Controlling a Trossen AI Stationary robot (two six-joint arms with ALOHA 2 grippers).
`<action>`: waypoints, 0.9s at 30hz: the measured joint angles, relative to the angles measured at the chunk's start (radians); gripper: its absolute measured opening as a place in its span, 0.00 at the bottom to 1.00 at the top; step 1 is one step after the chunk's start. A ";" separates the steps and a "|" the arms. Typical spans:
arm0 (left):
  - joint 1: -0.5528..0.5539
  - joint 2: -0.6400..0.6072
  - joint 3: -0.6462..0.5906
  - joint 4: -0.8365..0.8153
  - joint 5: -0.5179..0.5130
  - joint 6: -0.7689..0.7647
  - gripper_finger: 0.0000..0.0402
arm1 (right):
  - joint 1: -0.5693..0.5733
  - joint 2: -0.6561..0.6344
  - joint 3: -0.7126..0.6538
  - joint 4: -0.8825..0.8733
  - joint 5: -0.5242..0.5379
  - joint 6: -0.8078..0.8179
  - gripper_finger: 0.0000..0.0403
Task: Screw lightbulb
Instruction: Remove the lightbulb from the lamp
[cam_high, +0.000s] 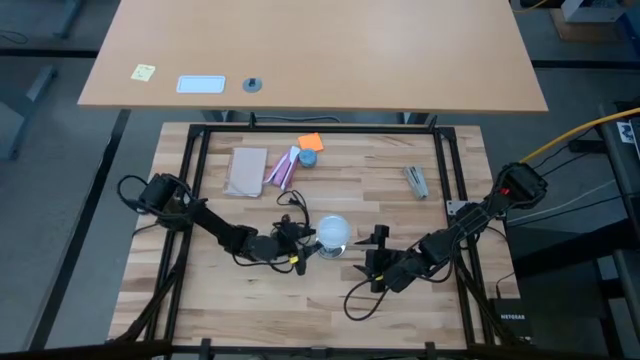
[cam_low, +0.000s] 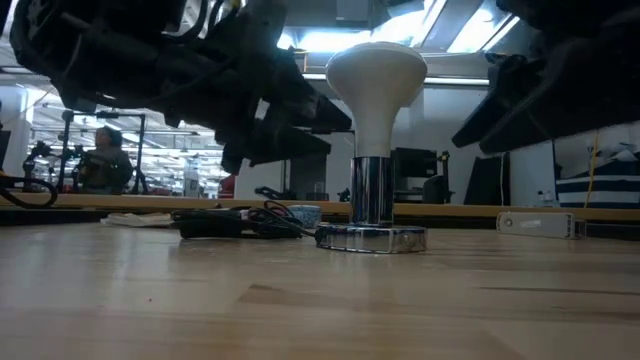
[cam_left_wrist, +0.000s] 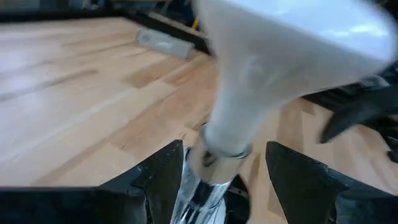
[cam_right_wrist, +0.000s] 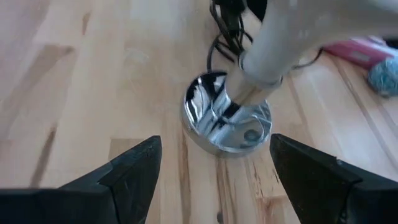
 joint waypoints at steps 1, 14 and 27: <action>0.000 0.007 0.000 0.025 0.006 0.028 0.55 | 0.000 0.000 -0.007 -0.002 0.000 0.001 0.76; 0.048 0.115 0.031 0.122 0.058 0.135 0.55 | -0.009 0.009 -0.035 0.007 0.001 0.029 0.76; 0.093 0.175 0.163 0.115 0.169 0.275 0.55 | -0.119 0.155 -0.035 0.133 -0.087 -0.004 0.76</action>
